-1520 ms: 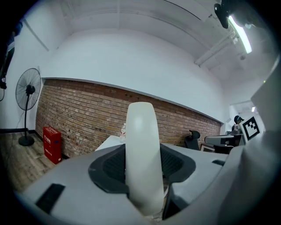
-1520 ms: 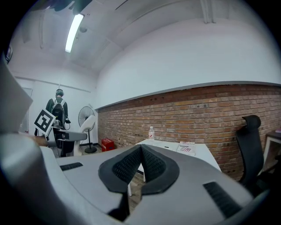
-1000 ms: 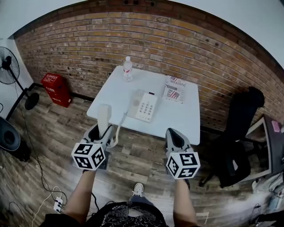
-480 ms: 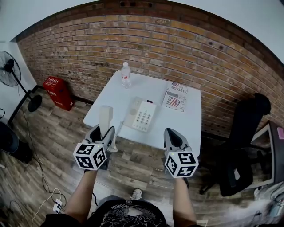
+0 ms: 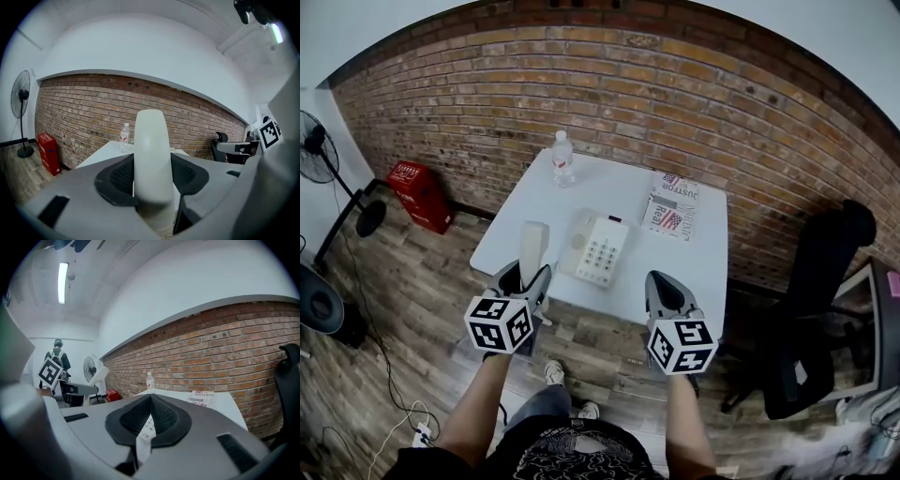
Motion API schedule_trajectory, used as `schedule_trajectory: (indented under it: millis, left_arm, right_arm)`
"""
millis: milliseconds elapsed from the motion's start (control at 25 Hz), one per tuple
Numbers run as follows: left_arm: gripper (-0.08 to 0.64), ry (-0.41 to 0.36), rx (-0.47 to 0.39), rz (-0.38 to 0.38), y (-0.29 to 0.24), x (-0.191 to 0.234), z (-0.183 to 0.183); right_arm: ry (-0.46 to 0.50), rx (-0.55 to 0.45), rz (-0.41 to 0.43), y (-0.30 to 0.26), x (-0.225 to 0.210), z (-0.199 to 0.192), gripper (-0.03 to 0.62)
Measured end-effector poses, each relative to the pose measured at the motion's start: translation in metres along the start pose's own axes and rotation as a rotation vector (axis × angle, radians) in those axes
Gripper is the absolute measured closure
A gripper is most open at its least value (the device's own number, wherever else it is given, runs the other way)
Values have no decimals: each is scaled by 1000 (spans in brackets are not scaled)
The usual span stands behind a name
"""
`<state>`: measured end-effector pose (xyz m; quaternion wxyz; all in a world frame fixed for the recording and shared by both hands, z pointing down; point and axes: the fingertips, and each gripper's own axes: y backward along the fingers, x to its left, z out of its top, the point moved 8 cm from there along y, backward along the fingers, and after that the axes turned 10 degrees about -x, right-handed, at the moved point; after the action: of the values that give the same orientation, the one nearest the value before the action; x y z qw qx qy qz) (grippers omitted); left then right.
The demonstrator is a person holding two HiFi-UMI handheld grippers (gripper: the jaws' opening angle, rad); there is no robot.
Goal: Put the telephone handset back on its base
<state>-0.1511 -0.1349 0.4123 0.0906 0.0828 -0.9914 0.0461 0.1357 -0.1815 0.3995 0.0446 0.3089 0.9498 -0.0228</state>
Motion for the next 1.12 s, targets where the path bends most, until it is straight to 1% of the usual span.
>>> schedule_trajectory:
  millis: [320, 600, 920, 1120]
  left_arm:
    - [344, -4, 66, -71, -60, 19, -10]
    - [344, 8, 163, -133, -119, 35, -28]
    - [344, 48, 265, -158, -172, 49, -51]
    - [344, 49, 332, -165, -195, 51, -65]
  right_arm:
    - [18, 21, -25, -42, 1, -5, 592]
    - [18, 54, -52, -87, -3, -13, 592]
    - [17, 99, -87, -118, -12, -27, 592]
    - [17, 120, -110, -129, -18, -31, 592]
